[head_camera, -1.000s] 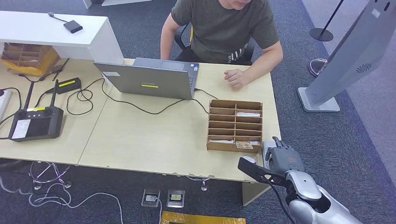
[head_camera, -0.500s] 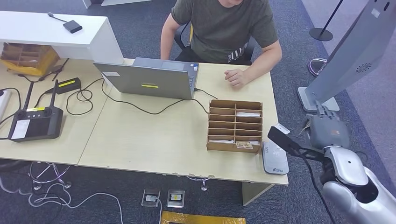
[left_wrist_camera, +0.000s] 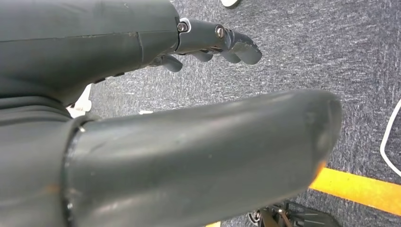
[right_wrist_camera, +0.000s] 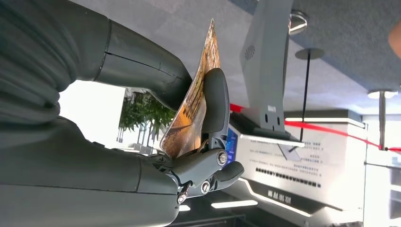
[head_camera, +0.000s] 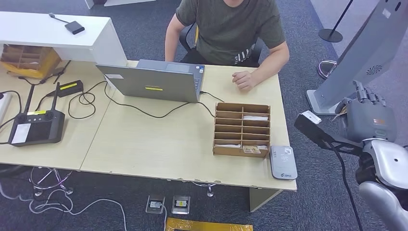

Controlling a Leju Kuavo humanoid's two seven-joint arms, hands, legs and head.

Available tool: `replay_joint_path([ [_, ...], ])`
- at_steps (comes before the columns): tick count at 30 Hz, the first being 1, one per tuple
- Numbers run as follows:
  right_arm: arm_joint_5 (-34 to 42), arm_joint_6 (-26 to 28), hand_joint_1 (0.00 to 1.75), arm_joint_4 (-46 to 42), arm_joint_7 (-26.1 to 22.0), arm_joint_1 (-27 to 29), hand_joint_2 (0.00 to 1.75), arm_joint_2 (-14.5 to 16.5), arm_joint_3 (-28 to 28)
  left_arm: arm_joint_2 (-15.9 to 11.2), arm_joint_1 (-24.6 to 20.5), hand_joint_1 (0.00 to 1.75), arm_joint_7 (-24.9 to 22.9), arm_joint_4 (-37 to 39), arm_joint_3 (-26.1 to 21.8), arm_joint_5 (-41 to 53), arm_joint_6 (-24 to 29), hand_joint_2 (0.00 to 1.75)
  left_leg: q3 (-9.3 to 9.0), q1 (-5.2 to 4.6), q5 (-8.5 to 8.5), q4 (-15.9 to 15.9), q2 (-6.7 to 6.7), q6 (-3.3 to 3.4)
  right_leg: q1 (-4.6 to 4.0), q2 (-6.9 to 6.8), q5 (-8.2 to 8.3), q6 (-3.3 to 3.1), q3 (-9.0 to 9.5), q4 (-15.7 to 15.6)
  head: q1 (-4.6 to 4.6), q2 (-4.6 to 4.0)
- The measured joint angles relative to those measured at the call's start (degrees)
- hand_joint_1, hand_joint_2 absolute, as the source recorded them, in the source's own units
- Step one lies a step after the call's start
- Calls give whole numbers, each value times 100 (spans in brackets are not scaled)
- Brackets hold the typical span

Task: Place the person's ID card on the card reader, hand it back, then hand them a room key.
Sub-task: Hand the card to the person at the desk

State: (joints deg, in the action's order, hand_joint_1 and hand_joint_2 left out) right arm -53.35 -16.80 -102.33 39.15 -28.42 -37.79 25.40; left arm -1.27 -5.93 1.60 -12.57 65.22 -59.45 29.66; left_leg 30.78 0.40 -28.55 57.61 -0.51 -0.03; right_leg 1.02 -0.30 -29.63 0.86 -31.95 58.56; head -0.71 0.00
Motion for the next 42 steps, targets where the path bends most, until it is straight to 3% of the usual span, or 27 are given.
replay_joint_path([
  [12,-33,-104,175,-127,-5,-326,175,83,280,13,-46,0,0,0,70,57,-28,0,5,1,0,-1,-2,0,-1,-2,0,0,0,1,1,0],
  [24,173,412,175,211,-5,-660,175,292,1087,23,-123,0,-7,-29,160,128,-32,0,9,2,0,-1,-4,0,-2,-6,0,0,-1,2,-1,0],
  [42,842,1499,175,1608,-125,-1516,175,1129,2260,107,-150,0,-120,-46,260,69,4,0,9,4,1,-1,-5,-1,-4,-7,0,0,-2,3,-1,0],
])
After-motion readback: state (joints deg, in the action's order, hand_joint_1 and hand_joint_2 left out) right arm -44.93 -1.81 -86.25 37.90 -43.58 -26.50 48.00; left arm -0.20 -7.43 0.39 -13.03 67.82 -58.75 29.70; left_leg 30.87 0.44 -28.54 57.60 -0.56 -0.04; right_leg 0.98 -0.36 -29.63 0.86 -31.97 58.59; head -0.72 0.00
